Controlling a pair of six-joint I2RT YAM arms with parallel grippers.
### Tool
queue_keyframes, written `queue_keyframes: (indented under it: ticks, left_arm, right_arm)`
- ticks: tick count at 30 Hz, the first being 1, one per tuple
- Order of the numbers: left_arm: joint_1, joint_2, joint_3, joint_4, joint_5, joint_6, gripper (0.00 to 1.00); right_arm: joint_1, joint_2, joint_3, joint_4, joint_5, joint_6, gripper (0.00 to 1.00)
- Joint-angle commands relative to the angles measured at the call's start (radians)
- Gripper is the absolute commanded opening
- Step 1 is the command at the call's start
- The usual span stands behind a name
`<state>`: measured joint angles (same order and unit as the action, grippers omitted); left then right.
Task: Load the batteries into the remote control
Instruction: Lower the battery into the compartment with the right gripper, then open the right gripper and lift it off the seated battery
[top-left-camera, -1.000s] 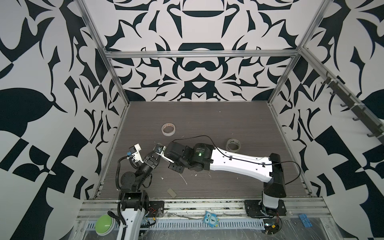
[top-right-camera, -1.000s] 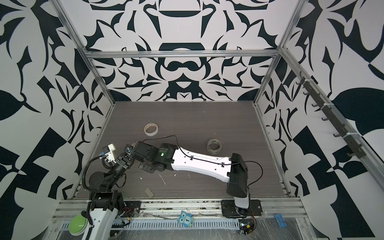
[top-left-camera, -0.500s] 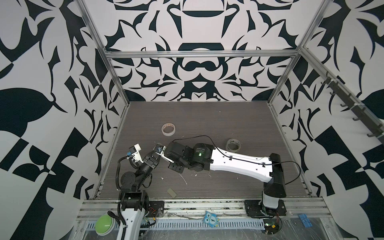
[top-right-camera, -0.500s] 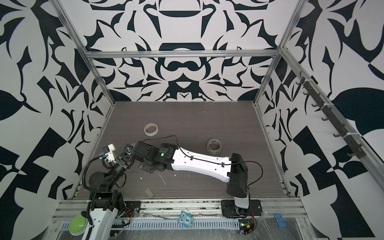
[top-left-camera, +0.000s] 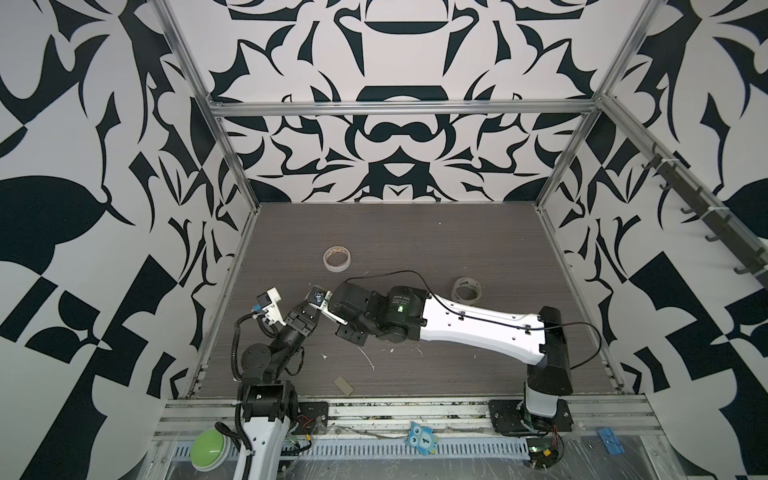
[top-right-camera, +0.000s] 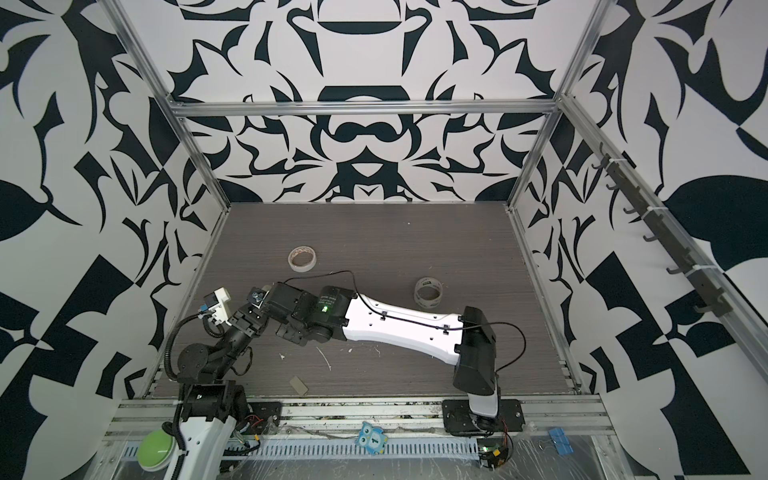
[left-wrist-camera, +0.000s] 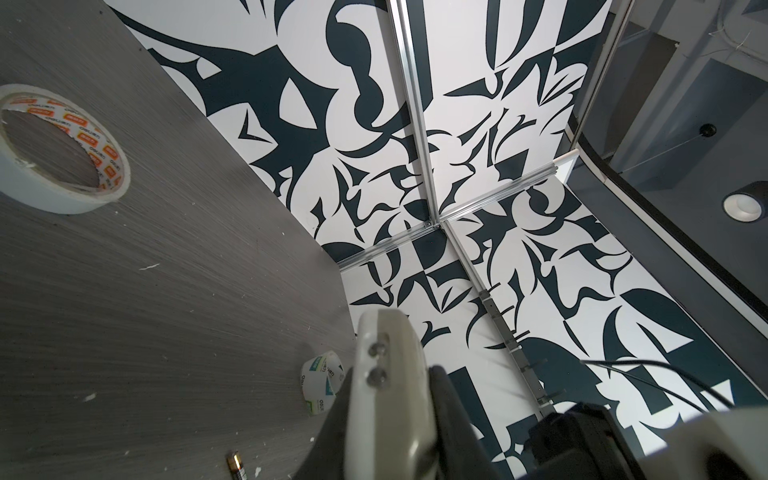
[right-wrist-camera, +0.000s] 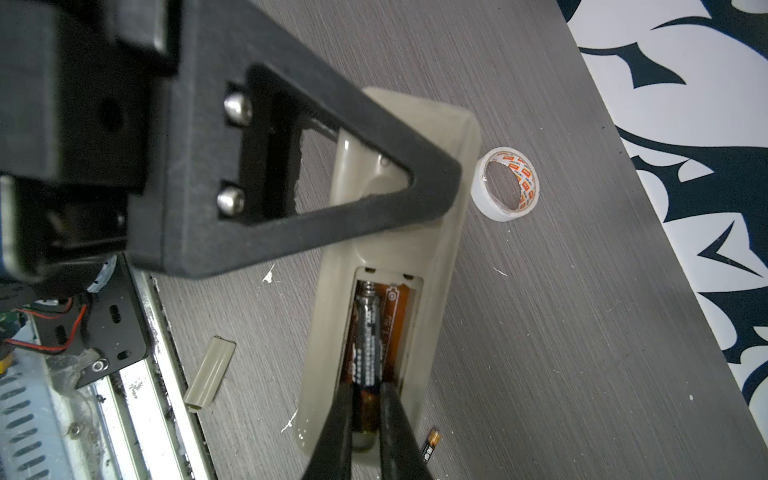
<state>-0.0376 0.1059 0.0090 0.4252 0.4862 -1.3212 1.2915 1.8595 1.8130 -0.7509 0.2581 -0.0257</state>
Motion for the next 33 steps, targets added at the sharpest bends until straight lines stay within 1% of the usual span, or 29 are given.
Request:
queue_keyframes:
  ticks: [1, 6, 33]
  left_arm:
    - [0.0, -0.017, -0.04, 0.068, 0.003, -0.039, 0.0]
    - [0.0, -0.008, -0.04, 0.055, 0.004, -0.039, 0.0]
    - [-0.001, 0.013, -0.037, 0.021, -0.008, -0.051, 0.0]
  right_arm:
    - [0.005, -0.024, 0.027, 0.012, -0.006, 0.009, 0.16]
    - [0.005, -0.03, 0.023, 0.021, -0.011, 0.014, 0.22]
    - [0.005, -0.07, 0.019, 0.047, -0.027, 0.026, 0.27]
